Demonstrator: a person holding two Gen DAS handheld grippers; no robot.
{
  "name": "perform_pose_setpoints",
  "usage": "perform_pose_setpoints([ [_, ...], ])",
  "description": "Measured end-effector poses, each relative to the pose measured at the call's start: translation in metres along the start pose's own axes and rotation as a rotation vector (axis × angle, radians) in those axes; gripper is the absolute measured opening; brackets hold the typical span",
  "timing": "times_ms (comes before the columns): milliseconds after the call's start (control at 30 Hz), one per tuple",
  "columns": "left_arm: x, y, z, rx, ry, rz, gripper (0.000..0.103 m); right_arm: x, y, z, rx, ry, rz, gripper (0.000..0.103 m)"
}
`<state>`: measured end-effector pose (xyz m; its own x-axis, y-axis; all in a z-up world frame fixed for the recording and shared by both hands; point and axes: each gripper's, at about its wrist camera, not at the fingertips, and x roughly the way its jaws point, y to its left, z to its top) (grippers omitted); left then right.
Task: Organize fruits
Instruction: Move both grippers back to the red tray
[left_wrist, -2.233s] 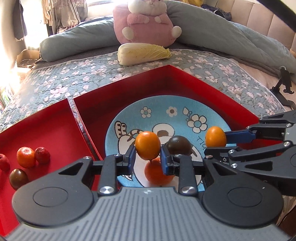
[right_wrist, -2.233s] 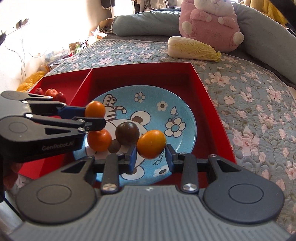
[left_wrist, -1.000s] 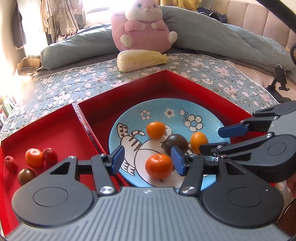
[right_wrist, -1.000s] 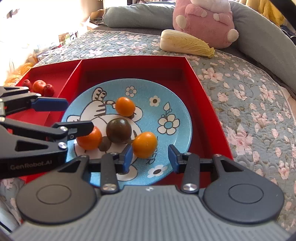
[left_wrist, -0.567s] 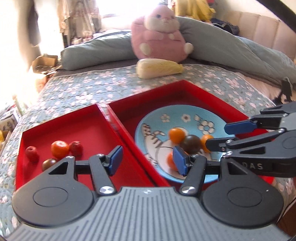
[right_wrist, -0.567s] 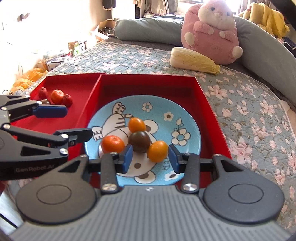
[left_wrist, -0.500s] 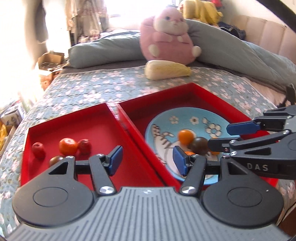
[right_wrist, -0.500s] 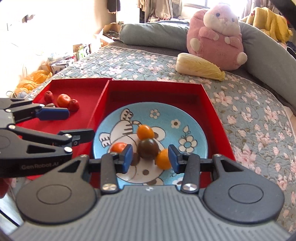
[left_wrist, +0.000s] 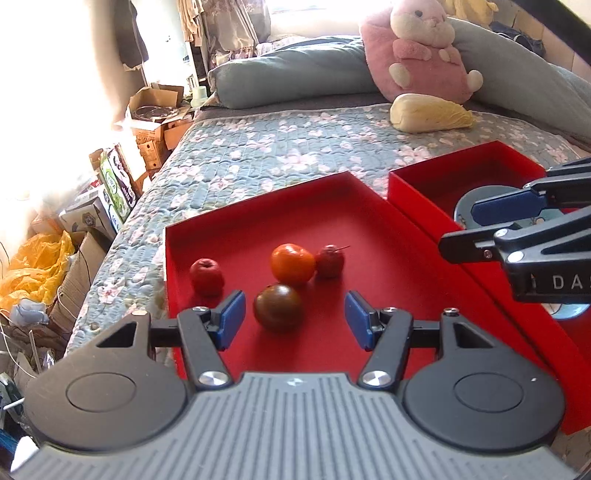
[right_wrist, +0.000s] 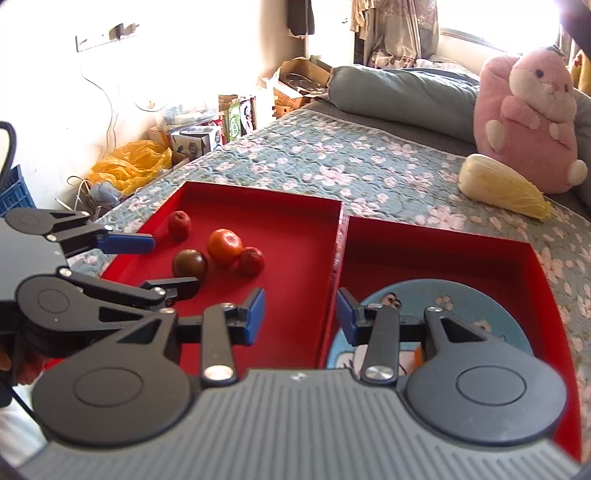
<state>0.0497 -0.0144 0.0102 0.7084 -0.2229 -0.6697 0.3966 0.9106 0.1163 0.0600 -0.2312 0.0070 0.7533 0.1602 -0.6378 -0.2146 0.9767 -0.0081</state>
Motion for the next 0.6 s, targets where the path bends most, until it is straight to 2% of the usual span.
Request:
perform_pose_setpoints([
  [133, 0.016, 0.013, 0.000, -0.033, 0.033, -0.017, 0.065, 0.025, 0.020, 0.015, -0.017, 0.024, 0.056, 0.045],
  [433, 0.061, 0.009, 0.004, -0.021, 0.130, -0.038, 0.065, 0.081, 0.030, 0.029, -0.022, 0.131, 0.068, 0.045],
  [600, 0.076, 0.017, 0.006, -0.037, 0.156, -0.033, 0.064, 0.102, 0.033, 0.032, -0.041, 0.175, 0.064, 0.044],
])
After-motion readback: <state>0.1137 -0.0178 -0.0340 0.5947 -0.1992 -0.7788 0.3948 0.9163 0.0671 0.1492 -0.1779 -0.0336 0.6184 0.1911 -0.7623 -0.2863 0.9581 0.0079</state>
